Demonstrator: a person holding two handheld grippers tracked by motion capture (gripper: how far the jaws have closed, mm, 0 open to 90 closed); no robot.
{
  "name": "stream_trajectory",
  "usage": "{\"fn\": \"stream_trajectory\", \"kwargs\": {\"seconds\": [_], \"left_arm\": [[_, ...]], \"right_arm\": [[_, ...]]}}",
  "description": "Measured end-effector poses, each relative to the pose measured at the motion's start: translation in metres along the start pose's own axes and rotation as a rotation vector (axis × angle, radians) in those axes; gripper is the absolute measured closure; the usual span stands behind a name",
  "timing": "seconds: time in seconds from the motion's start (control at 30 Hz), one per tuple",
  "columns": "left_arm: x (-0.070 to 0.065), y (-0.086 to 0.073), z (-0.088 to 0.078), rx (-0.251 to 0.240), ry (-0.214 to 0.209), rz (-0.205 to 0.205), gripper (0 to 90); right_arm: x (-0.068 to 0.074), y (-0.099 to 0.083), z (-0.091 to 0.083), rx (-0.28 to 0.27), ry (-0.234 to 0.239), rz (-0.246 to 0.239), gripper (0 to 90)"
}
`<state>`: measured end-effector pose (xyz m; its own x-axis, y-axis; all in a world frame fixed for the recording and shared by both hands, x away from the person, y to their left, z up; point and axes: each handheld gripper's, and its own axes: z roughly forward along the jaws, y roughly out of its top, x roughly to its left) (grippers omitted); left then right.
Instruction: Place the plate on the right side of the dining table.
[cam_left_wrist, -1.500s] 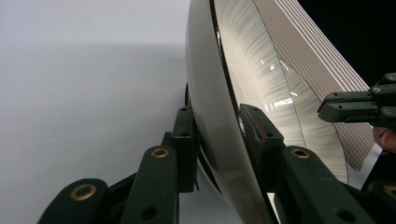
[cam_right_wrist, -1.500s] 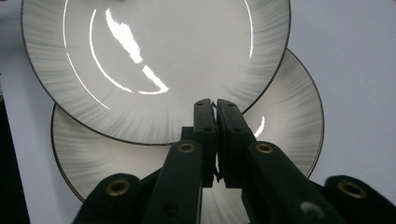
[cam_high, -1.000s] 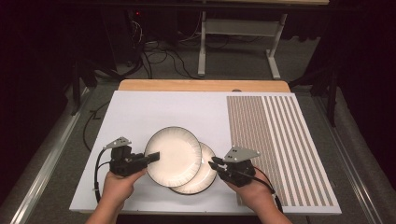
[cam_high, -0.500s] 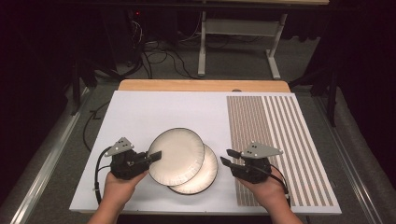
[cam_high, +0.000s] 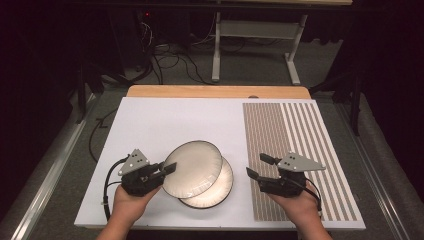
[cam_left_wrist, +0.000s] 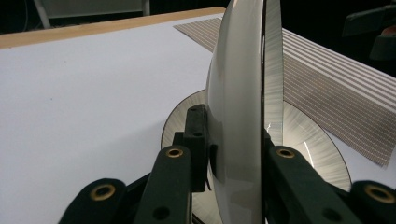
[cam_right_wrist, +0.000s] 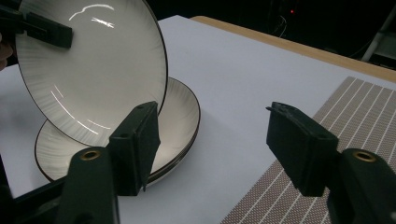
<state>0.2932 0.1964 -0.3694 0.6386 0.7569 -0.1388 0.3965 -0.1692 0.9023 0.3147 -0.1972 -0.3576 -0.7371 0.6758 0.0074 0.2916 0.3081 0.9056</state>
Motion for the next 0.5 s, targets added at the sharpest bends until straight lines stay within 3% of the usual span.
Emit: {"fn": "stream_trajectory", "kwargs": {"seconds": [0.33, 0.43, 0.5], "left_arm": [[-0.007, 0.001, -0.001, -0.009, 0.007, 0.066, 77.6], [-0.009, 0.001, -0.002, -0.015, 0.005, 0.09, 77.7], [-0.01, 0.002, -0.002, -0.017, 0.001, 0.101, 77.7]], "right_arm": [[-0.011, -0.005, -0.015, -0.059, -0.05, 0.03, 13.7], [-0.013, -0.006, -0.016, -0.066, -0.076, 0.034, 1.1], [-0.014, -0.007, -0.017, -0.071, -0.089, 0.038, 0.8]]}}
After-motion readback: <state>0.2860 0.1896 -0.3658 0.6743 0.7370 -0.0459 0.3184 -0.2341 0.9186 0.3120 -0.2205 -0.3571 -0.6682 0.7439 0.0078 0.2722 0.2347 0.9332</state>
